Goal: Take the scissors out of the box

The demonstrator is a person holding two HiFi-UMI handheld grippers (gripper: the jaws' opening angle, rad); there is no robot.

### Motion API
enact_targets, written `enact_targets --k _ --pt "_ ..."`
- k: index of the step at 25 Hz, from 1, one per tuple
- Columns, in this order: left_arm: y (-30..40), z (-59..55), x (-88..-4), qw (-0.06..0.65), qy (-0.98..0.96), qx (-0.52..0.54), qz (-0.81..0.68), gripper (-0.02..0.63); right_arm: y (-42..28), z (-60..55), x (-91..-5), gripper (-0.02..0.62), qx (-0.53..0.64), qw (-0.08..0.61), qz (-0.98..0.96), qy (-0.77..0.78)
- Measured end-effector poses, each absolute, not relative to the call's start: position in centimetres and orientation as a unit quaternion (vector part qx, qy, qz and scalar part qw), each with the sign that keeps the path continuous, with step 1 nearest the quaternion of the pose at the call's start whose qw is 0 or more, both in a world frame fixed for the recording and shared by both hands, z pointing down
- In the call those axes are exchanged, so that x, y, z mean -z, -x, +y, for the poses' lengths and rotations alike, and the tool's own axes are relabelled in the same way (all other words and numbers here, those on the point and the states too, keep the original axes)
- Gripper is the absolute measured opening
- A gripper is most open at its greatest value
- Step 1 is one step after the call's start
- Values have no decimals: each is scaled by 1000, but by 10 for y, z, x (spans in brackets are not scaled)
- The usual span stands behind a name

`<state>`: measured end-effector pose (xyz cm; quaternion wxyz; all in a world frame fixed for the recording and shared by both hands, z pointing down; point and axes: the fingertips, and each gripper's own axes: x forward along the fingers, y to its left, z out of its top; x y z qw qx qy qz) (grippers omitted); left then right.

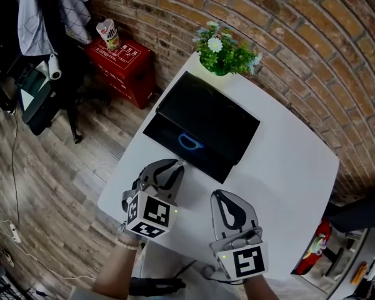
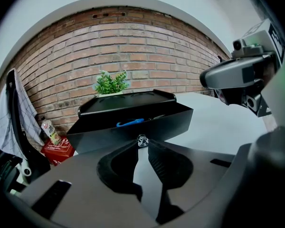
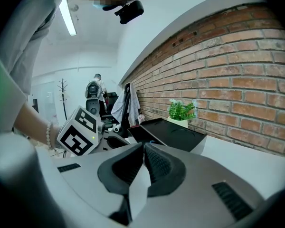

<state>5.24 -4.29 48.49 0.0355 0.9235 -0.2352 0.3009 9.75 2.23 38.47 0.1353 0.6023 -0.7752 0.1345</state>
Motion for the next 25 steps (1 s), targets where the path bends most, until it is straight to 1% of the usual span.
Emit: enact_targets --k 13,25 --pt "-35 -25 -485 38 -920 -317 -228 78 -89 22 -376 44 -122 142 -781 -595" --pt "-16 -13 -487 41 -916 -326 -229 78 -78 14 -372 44 -110 165 -789 -581"
